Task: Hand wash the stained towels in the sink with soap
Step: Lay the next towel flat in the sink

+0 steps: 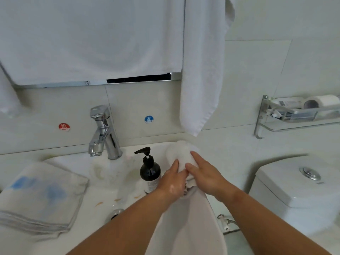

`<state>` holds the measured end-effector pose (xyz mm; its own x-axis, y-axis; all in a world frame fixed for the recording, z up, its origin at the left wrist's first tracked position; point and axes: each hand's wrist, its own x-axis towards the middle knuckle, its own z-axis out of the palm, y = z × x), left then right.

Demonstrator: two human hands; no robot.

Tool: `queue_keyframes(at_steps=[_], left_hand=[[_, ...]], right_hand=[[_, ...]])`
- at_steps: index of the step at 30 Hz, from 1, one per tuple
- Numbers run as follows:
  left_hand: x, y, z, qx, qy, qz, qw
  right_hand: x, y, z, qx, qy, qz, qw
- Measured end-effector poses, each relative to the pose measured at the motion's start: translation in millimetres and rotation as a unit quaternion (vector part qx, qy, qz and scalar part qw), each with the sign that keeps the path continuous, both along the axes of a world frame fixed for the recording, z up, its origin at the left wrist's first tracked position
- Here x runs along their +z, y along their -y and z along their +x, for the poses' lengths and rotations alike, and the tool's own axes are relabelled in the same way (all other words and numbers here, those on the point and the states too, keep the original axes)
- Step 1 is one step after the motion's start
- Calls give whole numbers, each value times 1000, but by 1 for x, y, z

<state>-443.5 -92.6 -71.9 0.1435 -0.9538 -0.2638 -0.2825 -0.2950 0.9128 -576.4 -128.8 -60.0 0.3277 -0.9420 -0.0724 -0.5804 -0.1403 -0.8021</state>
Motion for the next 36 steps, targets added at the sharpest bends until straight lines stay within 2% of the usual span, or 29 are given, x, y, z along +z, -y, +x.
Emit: queue_keyframes(at_steps=[5,7,8,10,12,16,20,23,26,29,36], left_hand=[[6,-9,6,-22,5,14,1000],[6,-29,17,-58,13,24,998],[7,-42,27,-82,24,36,996],[9,-69,55,-144,93,50,984],[9,-97,90,-199,201,45,958],[16,-146,166,-191,364,7,911],[35,-177,238,-113,436,-22,893],[57,-186,293,-48,462,-42,885],[73,-182,349,11,478,-48,877],[75,-169,394,50,461,-12,886],[47,-114,437,12,423,16,906]], right_hand=[[3,-10,-7,-18,-64,-1,998],[4,-26,-13,-29,-159,-62,985],[5,-37,-13,-25,-215,-123,968],[7,-63,-2,17,-254,-245,936],[10,-89,20,81,-240,-282,925],[5,-116,84,211,-284,-206,913],[-7,-103,156,292,-307,-121,898],[-12,-87,210,320,-319,-99,887],[-7,-72,256,325,-322,-129,880],[2,-62,291,325,-317,-160,877],[10,-44,352,296,-273,-173,899]])
